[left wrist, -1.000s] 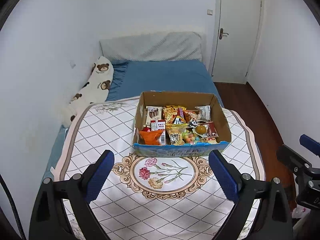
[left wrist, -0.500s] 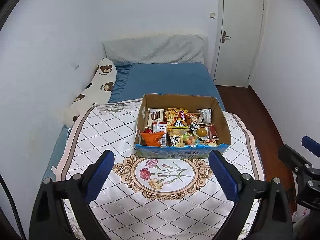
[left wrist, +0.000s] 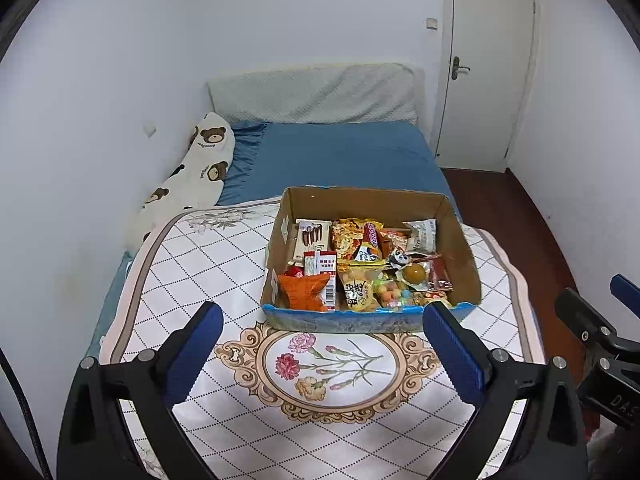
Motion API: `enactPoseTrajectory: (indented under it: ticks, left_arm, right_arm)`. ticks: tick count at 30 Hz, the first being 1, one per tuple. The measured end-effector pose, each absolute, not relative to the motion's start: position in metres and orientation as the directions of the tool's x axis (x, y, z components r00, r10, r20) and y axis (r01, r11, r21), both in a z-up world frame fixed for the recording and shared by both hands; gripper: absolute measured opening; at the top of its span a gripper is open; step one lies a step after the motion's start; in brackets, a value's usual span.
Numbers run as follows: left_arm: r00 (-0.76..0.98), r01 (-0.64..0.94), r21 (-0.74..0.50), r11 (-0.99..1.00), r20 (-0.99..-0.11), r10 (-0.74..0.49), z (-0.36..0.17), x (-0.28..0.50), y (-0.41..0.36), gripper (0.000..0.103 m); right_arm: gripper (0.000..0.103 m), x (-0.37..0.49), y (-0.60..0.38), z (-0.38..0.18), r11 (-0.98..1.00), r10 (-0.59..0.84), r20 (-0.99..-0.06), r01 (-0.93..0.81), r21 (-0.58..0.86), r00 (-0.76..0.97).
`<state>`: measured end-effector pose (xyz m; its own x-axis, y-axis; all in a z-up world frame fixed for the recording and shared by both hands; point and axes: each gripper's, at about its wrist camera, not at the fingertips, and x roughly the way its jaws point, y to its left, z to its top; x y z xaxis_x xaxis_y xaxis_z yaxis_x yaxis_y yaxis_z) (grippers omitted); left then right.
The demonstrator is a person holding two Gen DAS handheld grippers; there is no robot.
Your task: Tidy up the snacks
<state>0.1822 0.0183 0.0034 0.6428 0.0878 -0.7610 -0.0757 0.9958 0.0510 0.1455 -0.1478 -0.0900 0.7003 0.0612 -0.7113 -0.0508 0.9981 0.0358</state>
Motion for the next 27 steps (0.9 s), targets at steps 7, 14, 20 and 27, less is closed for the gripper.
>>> enactPoseTrajectory:
  ticks: [7,14,20,27]
  left_arm:
    - [0.629,-0.081,0.061,0.995,-0.771,0.098,-0.010,0.201,0.017,0.103]
    - [0.623,-0.080,0.073,0.994,-0.775,0.107,-0.017,0.211,0.015,0.103]
    - [0.618,-0.072,0.069,0.995,-0.780,0.099,-0.018,0.213,0.014,0.103]
    - [0.619,-0.068,0.069,0.995,-0.780,0.096,-0.018,0.212,0.014,0.103]
  right_arm:
    - [0.103,0.166,-0.144,-0.099,0.999,0.045,-0.712,-0.043,0.021,0.701]
    - [0.103,0.176,-0.142,-0.104,0.999,0.040,-0.716,-0.037,0.020,0.697]
    - [0.103,0.178,-0.144,-0.107,0.999,0.038,-0.721,-0.028,0.026,0.692]
    - [0.103,0.177,-0.145,-0.109,0.999,0.034,-0.727,-0.022,0.026,0.686]
